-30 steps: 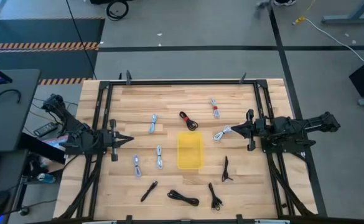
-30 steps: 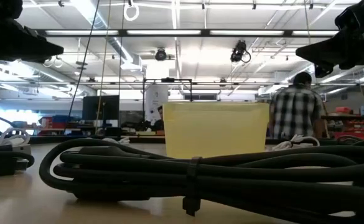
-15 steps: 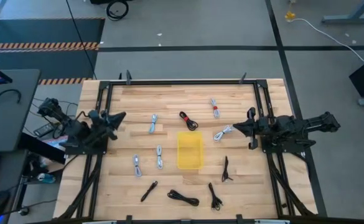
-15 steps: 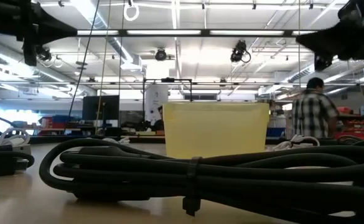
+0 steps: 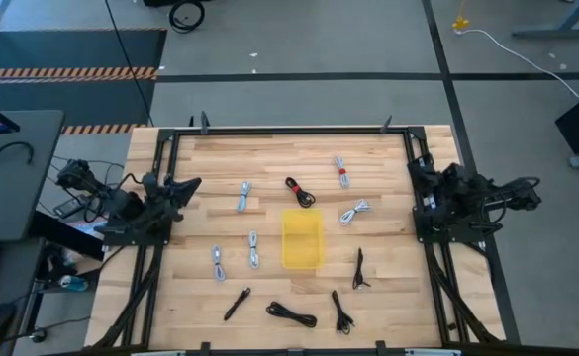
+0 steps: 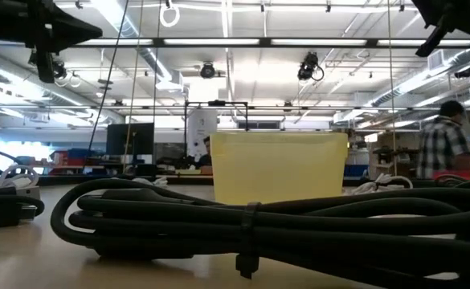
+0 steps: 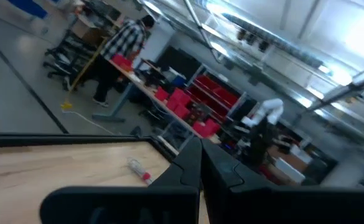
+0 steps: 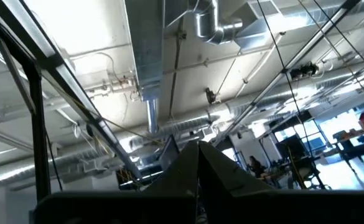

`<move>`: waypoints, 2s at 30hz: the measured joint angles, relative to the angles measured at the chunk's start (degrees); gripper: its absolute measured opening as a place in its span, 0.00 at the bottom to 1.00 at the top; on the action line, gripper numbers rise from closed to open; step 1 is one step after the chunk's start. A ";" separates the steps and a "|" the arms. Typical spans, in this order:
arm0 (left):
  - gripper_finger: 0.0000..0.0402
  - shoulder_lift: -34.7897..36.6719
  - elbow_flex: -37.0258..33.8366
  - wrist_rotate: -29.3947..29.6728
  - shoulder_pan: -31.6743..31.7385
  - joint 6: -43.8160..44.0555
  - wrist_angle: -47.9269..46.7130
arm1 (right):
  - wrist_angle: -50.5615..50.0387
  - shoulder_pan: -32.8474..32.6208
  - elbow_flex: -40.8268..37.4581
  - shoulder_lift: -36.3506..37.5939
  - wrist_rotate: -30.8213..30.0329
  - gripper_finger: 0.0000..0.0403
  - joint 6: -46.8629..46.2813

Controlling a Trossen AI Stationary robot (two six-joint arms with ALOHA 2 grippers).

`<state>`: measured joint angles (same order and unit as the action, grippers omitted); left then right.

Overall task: Pick and place USB-C Cables
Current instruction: Put the white charger cable into the yellow bin

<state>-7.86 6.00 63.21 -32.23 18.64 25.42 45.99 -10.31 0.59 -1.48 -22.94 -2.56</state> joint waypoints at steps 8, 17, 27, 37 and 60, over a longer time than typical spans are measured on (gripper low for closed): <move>0.02 0.00 0.00 -0.03 0.02 -2.69 0.94 | 0.52 0.00 -0.01 0.00 0.24 0.04 -0.64; 0.03 0.00 0.00 0.39 0.02 -14.66 9.60 | 8.58 0.00 0.84 0.00 2.44 0.04 2.08; 0.14 0.02 0.02 1.50 0.02 -28.51 21.31 | -38.17 0.00 24.56 -3.35 -10.58 0.09 -4.79; 0.28 0.00 0.02 1.51 0.02 -30.32 21.57 | -83.25 0.00 51.87 -27.16 -15.00 0.33 -28.74; 0.32 0.01 0.02 1.48 -0.15 -29.84 19.99 | -107.97 7.23 60.53 -75.14 21.55 0.37 -21.25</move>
<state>-7.85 6.02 64.69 -32.38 -11.20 45.41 -61.98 -3.08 61.12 -76.62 -1.38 -23.82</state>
